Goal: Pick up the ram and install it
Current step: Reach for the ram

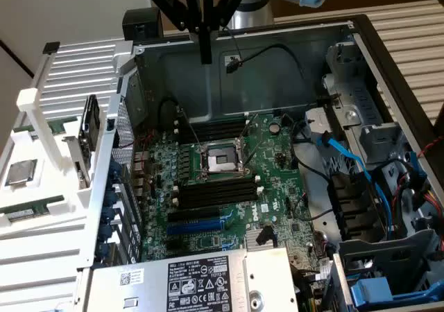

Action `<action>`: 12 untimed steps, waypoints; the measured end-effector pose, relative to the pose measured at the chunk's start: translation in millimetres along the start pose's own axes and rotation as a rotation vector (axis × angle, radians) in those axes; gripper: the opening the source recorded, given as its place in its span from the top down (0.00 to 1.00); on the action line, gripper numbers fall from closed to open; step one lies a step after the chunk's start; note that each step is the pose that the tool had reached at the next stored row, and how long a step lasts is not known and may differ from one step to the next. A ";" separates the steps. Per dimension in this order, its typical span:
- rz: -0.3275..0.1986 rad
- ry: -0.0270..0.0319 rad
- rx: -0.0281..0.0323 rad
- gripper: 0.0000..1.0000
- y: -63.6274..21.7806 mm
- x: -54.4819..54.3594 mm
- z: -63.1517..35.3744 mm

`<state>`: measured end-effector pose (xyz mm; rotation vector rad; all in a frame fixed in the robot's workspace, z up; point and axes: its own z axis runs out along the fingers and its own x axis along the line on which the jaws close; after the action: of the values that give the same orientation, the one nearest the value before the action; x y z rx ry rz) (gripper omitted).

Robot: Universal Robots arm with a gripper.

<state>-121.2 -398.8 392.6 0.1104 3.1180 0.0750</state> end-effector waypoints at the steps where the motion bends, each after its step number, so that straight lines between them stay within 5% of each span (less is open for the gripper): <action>1: 0.000 0.0000 0.0000 0.90 0.0 0.0 0.0; 12: 0.000 0.0000 0.0000 0.90 0.0 0.0 0.0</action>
<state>-121.2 -398.8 392.6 0.1104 3.1180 0.0750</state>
